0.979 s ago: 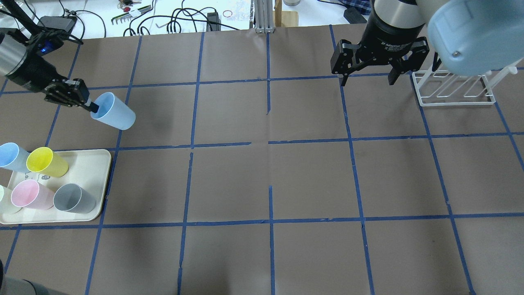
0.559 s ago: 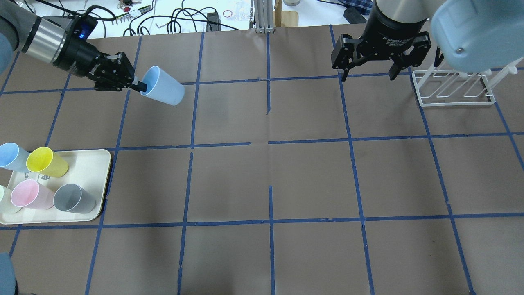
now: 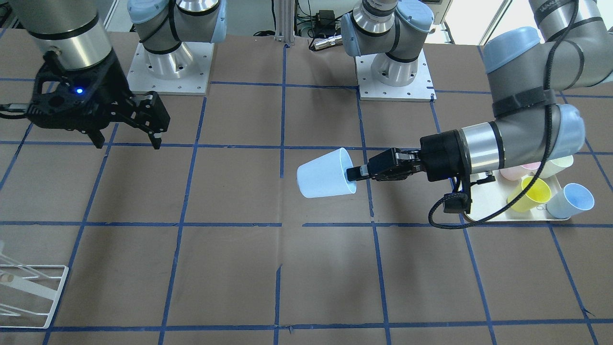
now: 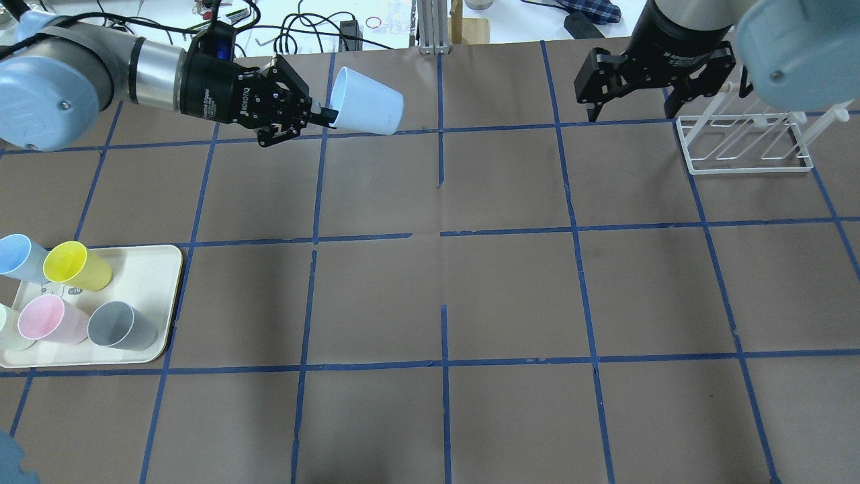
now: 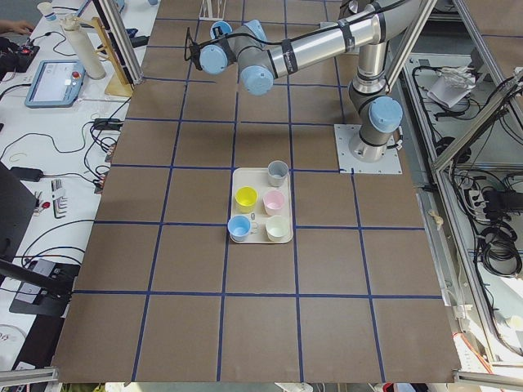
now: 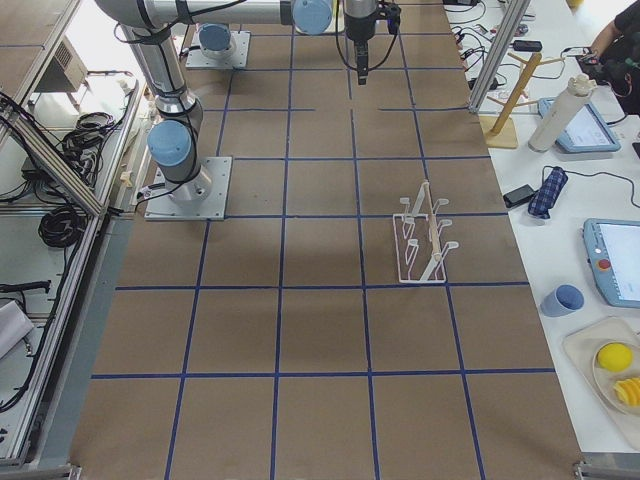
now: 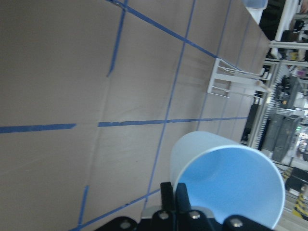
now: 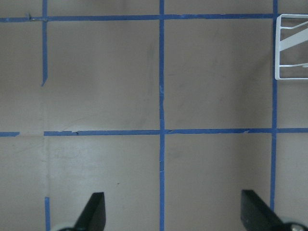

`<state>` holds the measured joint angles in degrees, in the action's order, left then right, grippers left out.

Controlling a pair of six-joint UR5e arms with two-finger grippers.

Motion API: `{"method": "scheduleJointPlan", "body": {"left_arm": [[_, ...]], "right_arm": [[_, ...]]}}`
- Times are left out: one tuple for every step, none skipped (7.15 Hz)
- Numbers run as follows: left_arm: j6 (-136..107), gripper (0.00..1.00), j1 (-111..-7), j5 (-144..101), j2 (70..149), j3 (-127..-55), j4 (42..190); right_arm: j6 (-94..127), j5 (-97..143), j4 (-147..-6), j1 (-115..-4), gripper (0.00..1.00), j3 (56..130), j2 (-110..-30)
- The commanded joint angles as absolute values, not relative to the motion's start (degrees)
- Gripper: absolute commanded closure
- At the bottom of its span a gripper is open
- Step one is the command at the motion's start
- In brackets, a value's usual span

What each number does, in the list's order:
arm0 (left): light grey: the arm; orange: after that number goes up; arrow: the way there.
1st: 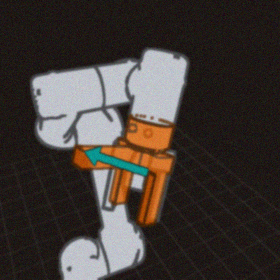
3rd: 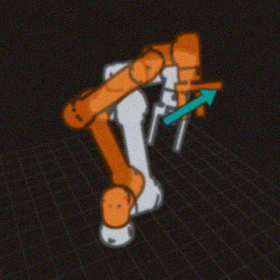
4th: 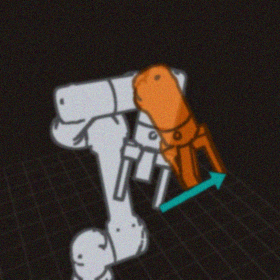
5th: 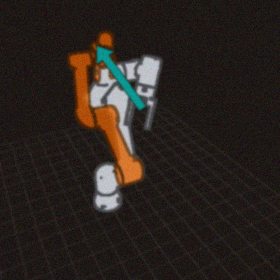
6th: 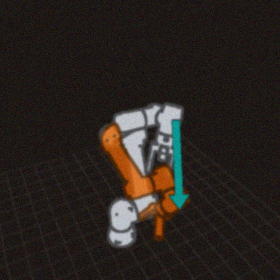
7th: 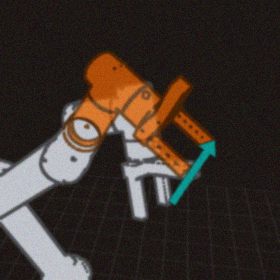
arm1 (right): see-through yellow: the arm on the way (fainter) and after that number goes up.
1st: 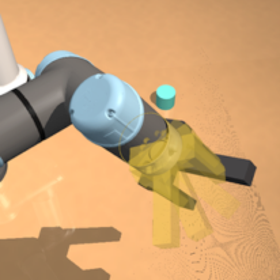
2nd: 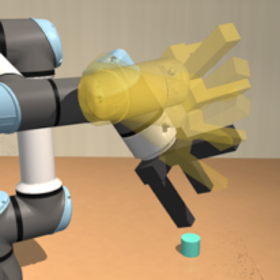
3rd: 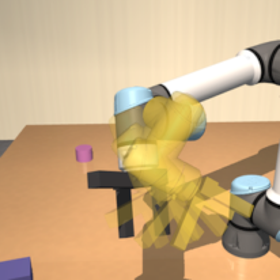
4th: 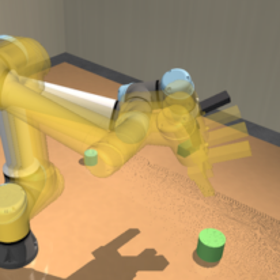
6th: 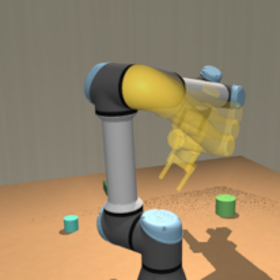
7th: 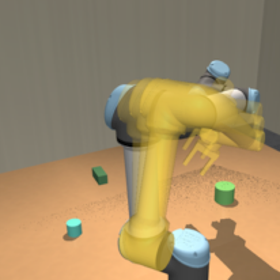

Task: Transfer IKEA cup to right arm and place on rack

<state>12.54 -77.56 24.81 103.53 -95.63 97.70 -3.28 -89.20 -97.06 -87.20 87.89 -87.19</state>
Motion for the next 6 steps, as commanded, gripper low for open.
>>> {"method": "scheduleJointPlan", "body": {"left_arm": [[12.9,1.00,-79.0,12.3,102.7,-100.7,98.0],[13.0,1.00,-80.6,7.9,102.7,-102.1,98.0],[13.1,1.00,-83.7,2.6,102.5,-104.0,97.6],[13.3,1.00,-85.7,0.2,102.2,-104.8,96.9],[13.3,1.00,-86.1,-0.1,102.2,-104.9,96.9],[14.3,1.00,-87.0,-0.1,102.6,-104.9,96.9]], "right_arm": [[-17.0,-83.5,-94.7,-75.5,0.00,88.2,-87.2],[-22.3,-79.2,-90.7,-70.3,0.00,88.3,-87.1],[-23.0,-71.4,-85.7,-65.4,0.00,88.3,-87.1],[-23.1,-64.3,-81.1,-62.1,0.00,88.3,-86.1],[-23.3,-57.8,-77.5,-60.9,0.00,88.2,-84.9],[-23.6,-53.0,-72.6,-60.7,0.00,88.2,-84.5]]}}
